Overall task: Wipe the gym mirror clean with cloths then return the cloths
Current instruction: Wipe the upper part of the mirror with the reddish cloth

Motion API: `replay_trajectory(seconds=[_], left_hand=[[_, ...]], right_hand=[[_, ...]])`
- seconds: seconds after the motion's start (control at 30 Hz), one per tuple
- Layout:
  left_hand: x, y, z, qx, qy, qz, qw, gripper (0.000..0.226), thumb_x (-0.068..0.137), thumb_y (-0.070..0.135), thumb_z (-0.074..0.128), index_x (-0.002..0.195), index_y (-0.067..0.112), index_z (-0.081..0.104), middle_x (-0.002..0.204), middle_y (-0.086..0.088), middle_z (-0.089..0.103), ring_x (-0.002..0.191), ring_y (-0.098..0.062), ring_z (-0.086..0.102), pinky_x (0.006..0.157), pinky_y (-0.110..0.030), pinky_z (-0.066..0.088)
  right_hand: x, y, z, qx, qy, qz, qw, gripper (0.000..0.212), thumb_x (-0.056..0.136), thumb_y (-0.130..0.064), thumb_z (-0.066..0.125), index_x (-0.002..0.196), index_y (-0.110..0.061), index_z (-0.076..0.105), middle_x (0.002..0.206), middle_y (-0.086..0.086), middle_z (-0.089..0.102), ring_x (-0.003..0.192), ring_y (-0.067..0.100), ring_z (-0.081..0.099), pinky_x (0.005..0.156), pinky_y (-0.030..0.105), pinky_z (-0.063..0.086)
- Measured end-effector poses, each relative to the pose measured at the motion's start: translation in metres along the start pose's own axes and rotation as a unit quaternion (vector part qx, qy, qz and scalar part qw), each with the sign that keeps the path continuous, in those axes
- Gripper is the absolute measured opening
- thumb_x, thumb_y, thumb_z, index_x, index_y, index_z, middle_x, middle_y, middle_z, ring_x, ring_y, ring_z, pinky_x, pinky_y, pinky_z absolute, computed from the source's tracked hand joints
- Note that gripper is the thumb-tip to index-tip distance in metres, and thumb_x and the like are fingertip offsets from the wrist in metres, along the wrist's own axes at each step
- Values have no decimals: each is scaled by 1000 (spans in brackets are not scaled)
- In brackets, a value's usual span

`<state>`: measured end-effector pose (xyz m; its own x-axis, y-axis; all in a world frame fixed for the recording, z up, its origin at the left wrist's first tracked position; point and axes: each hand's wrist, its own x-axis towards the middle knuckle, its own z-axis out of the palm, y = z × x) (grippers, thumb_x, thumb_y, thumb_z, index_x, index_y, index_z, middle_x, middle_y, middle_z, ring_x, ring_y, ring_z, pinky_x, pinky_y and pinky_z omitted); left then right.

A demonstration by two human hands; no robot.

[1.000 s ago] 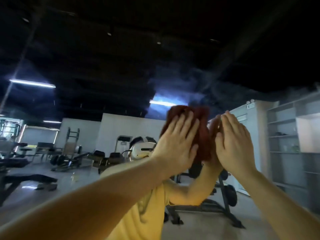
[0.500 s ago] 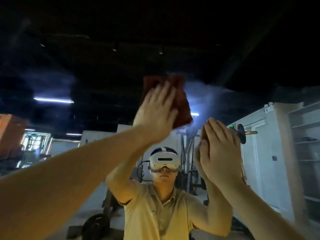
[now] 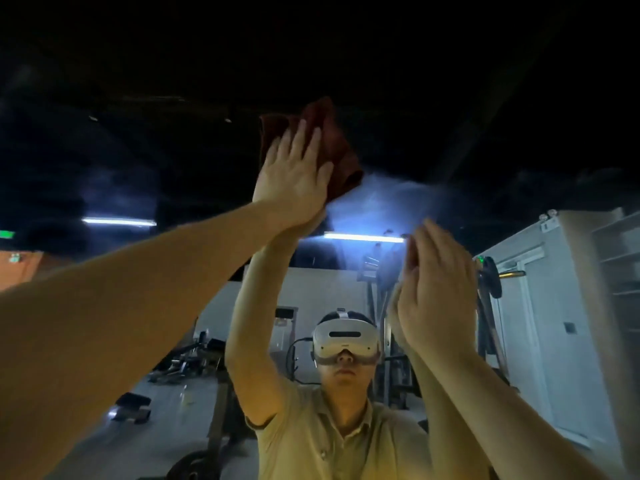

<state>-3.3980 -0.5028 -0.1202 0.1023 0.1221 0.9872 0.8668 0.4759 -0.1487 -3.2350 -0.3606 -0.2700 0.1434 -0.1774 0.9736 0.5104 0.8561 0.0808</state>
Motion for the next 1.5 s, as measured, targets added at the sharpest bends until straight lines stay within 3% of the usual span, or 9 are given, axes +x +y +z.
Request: replay_trajectory(seconds=[0.27, 0.43, 0.53, 0.67, 0.83, 1.07, 1.17, 1.33, 1.5], left_hand=[[-89, -26, 10, 65, -113, 475, 870, 64, 112, 54, 20, 169, 29, 4, 177, -1, -1, 163, -20, -5, 130, -40, -11], [7, 8, -6, 72, -66, 131, 987, 75, 101, 54, 9, 167, 19, 13, 176, -10, 3, 163, -30, 4, 132, -47, 3], [4, 58, 2, 4, 3, 7, 1000, 67, 111, 46, 20, 168, 11, 10, 175, -15, 5, 162, -30, 5, 131, -42, 2], [-84, 95, 19, 15, -49, 216, 975, 71, 106, 50, 15, 167, 14, 12, 175, -15, 8, 162, -30, 6, 132, -45, 4], [-83, 33, 2, 56, -135, 508, 849, 70, 108, 60, 21, 168, 25, 11, 176, -6, 6, 161, -25, 8, 131, -47, 4], [8, 103, 5, 23, -21, 17, 999, 77, 108, 55, 26, 168, 10, 11, 175, -17, 5, 162, -34, 7, 132, -45, 4], [-21, 168, 17, 1, -10, 66, 998, 74, 106, 50, 17, 167, 9, 13, 175, -18, 7, 162, -32, 7, 131, -42, 1], [-96, 143, 20, 30, -84, 382, 920, 66, 108, 46, 24, 167, 16, 17, 174, -12, 13, 161, -25, 9, 131, -40, -7], [-48, 27, -13, 72, -95, 168, 979, 75, 105, 56, 20, 168, 17, 10, 176, -13, 6, 161, -32, 14, 131, -48, 12]], right_hand=[[1, 6, -5, -3, -42, 45, 998, 41, 100, 0, 52, 140, 1, 58, 157, 17, 49, 151, 32, 38, 124, 55, 29], [-2, 27, -13, -26, -81, -16, 996, 51, 107, -10, 47, 157, -5, 41, 167, 12, 32, 158, 26, 24, 129, 51, 22], [-8, 30, -18, -16, -102, -46, 994, 54, 107, -10, 43, 160, -5, 34, 169, 12, 28, 159, 25, 20, 130, 51, 19], [-18, 50, -32, 22, -17, 43, 999, 52, 99, -2, 48, 151, 0, 44, 159, 20, 43, 150, 32, 36, 124, 58, 31], [-21, 74, -38, -87, -47, 25, 995, 51, 101, -10, 53, 150, -1, 46, 162, 17, 40, 154, 30, 31, 124, 57, 28], [-24, 75, -36, -109, -47, 8, 993, 61, 99, -19, 33, 158, -2, 36, 166, 18, 33, 156, 31, 28, 127, 54, 25], [-28, 77, -39, -28, -10, 61, 998, 60, 98, -8, 45, 156, 2, 38, 164, 20, 36, 154, 32, 32, 127, 52, 26], [-24, 79, -48, 1, -4, 123, 992, 63, 100, -24, 27, 156, 1, 39, 165, 19, 36, 156, 31, 28, 129, 52, 21], [-36, 88, -54, -112, -109, 56, 986, 67, 105, -33, 18, 164, -2, 20, 172, 17, 15, 161, 29, 10, 129, 52, 17]])
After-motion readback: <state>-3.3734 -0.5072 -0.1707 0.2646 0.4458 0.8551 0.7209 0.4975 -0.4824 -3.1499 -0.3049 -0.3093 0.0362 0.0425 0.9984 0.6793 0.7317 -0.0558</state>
